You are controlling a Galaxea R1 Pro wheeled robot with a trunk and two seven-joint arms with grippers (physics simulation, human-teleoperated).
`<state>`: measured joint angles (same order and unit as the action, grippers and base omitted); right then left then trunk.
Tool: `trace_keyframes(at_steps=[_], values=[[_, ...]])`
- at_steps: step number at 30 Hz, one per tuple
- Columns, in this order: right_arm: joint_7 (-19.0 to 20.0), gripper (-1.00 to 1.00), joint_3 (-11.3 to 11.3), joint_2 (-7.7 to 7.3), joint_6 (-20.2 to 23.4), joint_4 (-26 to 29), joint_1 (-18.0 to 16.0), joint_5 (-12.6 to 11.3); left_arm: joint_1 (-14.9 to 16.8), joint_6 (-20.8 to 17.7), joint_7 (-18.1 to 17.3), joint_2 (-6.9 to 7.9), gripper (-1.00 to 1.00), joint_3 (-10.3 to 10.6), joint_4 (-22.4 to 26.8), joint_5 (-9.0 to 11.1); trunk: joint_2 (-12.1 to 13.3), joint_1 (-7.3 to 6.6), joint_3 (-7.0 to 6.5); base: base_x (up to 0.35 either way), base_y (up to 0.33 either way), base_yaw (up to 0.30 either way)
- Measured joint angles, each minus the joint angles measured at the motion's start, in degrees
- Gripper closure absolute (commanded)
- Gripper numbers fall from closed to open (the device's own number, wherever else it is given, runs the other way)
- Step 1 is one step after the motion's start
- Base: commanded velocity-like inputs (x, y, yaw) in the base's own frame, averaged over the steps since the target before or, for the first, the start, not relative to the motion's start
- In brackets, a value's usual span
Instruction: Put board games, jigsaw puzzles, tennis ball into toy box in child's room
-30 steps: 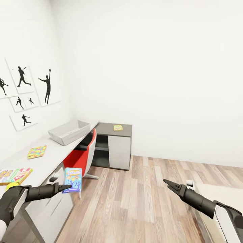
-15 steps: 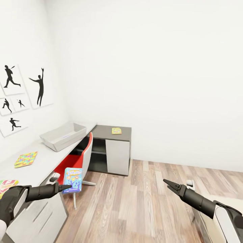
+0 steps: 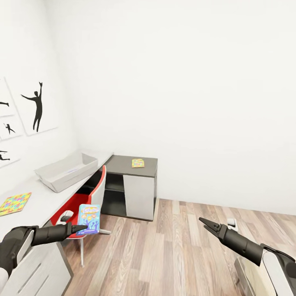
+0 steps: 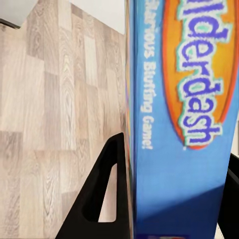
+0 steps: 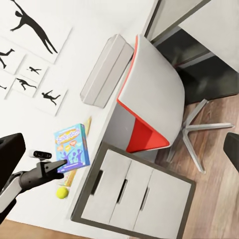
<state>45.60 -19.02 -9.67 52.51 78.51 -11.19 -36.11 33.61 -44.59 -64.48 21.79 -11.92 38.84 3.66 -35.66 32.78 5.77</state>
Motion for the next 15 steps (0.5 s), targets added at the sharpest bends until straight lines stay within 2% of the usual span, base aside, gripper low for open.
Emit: trace_keyframes(at_steps=[5,15], values=[[0.02,-1.00,-0.03,0.00,0.03,-0.06,0.00,-0.05,0.00,-0.30,-0.54,0.11,1.00,-0.28,0.01,0.23,0.00,0.01,0.00,0.036,-0.022,0.000],[0.03,-1.00,-0.07,0.00,0.05,-0.22,0.00,-0.08,0.00,-0.42,-0.95,0.14,1.00,-0.20,0.01,0.41,4.01,-2.18,-1.80,0.004,-0.003,0.000]])
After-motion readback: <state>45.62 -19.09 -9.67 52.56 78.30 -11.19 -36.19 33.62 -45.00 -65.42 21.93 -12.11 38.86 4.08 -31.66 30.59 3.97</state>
